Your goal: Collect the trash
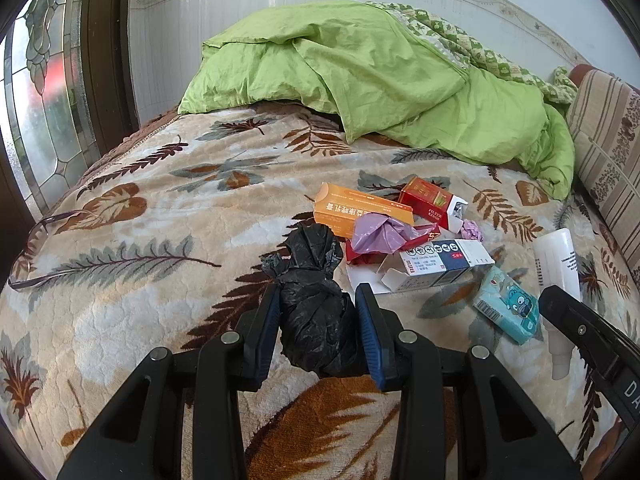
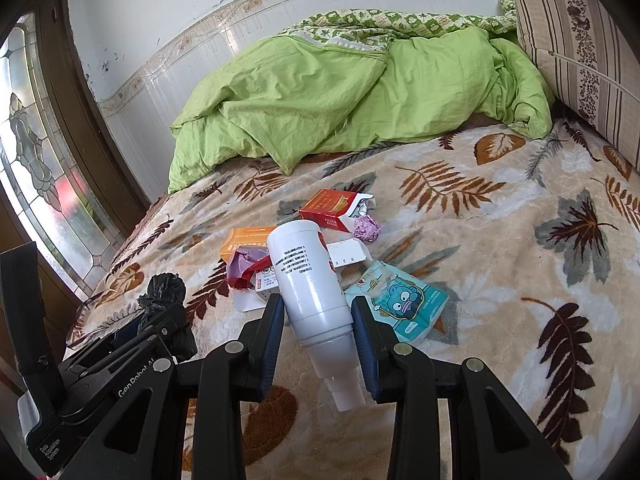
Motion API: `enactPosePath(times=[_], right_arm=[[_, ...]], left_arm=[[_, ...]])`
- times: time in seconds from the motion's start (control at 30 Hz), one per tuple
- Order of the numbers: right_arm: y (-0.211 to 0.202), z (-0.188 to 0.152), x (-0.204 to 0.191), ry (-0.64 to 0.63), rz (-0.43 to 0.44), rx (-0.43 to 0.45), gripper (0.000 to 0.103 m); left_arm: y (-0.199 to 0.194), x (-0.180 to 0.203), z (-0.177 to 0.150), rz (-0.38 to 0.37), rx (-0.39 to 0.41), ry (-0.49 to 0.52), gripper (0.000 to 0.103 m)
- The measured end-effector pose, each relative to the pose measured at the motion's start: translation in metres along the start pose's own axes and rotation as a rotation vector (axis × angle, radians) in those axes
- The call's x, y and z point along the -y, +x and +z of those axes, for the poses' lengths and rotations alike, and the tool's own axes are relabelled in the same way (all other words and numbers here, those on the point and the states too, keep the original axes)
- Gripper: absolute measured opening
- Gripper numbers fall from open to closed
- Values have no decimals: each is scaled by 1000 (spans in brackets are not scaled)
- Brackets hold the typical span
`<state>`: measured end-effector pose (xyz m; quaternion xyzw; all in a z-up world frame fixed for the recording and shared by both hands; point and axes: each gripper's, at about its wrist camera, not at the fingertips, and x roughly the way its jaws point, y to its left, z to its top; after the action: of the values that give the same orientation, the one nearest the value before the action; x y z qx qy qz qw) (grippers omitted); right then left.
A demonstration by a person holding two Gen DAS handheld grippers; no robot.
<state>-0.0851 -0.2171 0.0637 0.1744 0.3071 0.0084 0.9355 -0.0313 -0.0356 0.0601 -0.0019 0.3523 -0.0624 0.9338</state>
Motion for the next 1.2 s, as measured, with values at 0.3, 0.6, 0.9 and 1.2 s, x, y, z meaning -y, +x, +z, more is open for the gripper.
enactPosePath(times=[0.3,0.6,0.9,1.2], right_arm=[[0,0,0,-1,1,0,37],[0,0,0,-3,4,-3,37],[-1,2,-1,-1,5,2,37],[-37,4,21,87,-4,57,37]], left_arm=[[0,0,0,-2,-1,1,36],[0,0,0,-3,-1,0,36],[-1,1,0,-11,-3,0,36],[-20,28,-9,-160,4,64,36]])
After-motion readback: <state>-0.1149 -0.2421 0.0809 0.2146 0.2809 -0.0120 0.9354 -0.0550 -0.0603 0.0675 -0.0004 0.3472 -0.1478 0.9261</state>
